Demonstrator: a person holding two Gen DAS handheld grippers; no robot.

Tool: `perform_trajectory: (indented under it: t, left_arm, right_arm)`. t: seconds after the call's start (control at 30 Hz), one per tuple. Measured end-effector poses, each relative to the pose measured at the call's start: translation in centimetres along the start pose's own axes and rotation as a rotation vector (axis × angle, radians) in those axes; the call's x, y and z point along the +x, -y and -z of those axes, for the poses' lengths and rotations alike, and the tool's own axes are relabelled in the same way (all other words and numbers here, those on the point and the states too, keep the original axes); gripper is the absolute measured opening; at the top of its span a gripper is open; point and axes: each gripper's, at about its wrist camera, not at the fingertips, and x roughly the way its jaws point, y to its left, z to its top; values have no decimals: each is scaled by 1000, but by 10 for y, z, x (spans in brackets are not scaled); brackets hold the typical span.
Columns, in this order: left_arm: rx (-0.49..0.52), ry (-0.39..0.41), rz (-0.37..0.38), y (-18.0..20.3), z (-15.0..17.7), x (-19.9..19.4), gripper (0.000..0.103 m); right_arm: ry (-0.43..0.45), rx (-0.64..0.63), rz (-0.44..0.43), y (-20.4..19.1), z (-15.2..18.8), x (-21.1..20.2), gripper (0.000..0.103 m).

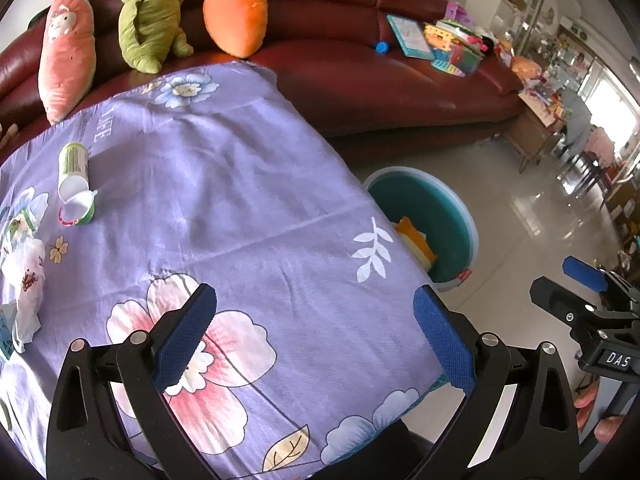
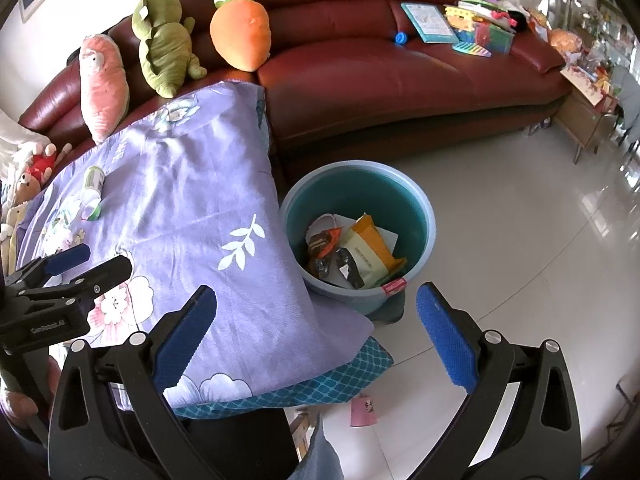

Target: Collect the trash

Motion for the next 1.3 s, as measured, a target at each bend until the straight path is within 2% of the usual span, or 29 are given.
perform_trajectory:
  t: [0.43, 1.3]
  left_arm:
    - [29, -14, 3, 4, 3, 16, 99]
    - [66, -38, -43, 13, 4, 36, 99]
  right_arm:
    - [-32, 30, 3, 7, 3, 19, 96]
    - [-73, 65, 11, 21, -4, 41, 96]
